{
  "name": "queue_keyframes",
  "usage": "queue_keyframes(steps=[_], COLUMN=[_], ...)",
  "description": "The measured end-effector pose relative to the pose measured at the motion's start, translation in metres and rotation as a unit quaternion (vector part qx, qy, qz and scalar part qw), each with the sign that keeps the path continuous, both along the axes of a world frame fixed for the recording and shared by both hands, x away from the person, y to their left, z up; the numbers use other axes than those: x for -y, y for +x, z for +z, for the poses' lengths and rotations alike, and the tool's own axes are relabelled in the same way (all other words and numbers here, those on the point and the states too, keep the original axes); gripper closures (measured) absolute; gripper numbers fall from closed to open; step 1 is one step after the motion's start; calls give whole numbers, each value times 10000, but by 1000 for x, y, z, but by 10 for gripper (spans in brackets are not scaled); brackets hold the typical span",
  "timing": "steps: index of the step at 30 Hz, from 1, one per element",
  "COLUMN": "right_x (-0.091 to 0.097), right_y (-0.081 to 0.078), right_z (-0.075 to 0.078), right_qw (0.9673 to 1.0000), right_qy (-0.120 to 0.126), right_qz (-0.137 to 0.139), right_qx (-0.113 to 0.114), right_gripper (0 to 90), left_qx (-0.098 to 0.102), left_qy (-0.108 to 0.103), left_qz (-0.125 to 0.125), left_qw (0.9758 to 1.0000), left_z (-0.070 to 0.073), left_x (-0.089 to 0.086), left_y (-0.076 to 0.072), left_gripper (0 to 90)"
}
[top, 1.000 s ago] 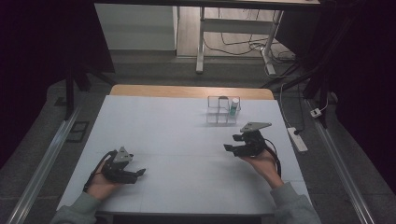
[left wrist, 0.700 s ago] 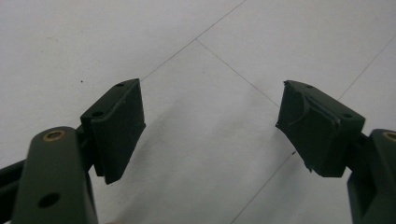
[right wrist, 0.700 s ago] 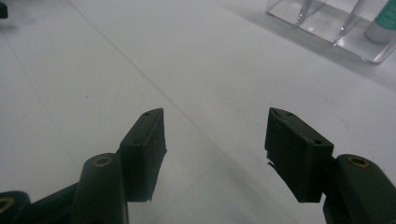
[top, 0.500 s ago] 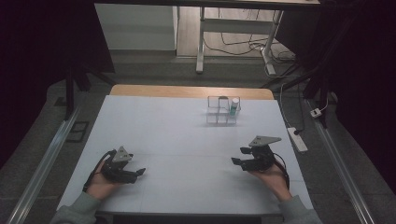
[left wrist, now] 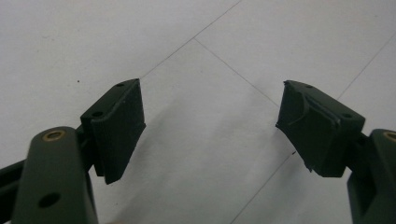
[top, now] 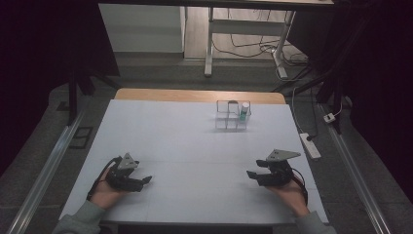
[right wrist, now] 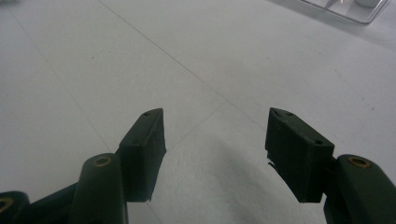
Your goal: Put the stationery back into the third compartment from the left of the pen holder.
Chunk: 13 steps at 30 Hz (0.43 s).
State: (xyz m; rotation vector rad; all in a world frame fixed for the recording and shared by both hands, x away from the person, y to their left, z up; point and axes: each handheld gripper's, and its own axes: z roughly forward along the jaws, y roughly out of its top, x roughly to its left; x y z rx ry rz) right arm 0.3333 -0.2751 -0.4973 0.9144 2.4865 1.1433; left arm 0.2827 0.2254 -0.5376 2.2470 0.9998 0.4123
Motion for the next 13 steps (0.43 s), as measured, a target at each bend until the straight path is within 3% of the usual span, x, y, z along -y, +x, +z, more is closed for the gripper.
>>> queue_keyframes(steps=[13], right_x=[0], right_y=[1], right_z=[0], right_qw=[10000], right_qy=[-11], right_qz=[8], right_qx=[-7], right_gripper=[371], left_qx=[-15], left_qy=[18], left_qz=[-8], left_qw=[10000], left_z=[-1], left_x=[1], left_y=[0], left_gripper=[224])
